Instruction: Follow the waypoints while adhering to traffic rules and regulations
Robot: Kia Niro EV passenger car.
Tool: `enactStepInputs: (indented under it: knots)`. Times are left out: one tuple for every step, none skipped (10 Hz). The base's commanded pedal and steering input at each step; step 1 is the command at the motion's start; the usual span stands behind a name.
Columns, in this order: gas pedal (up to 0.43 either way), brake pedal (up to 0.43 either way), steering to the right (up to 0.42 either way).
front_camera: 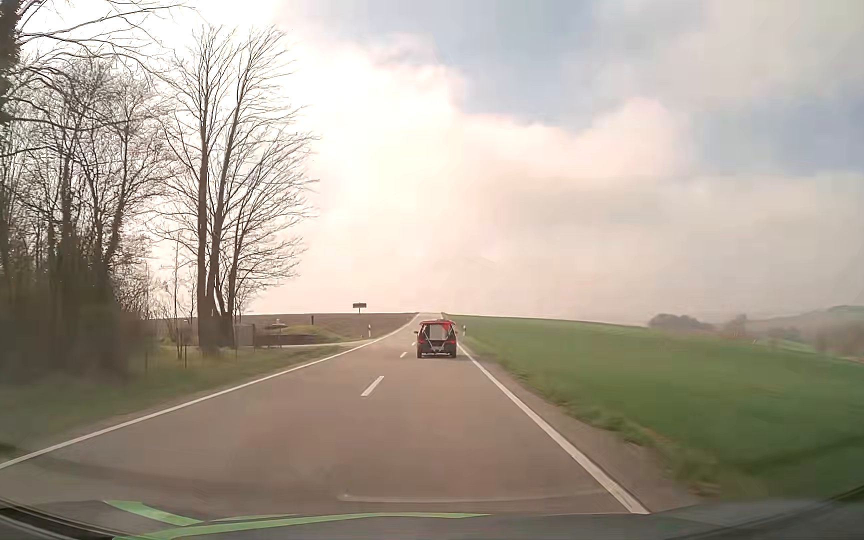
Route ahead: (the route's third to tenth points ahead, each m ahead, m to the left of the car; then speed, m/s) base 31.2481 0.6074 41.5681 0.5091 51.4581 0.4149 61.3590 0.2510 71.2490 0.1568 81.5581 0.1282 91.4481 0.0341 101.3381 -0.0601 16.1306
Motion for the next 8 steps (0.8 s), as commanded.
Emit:
enactStepInputs:
  knots:
    - [0.228,0.0,-0.001]
    - [0.228,0.0,-0.001]
    - [0.228,0.0,-0.001]
    - [0.228,0.0,-0.001]
    - [0.228,0.0,-0.001]
    - [0.228,0.0,-0.001]
    - [0.228,0.0,-0.001]
    - [0.228,0.0,-0.001]
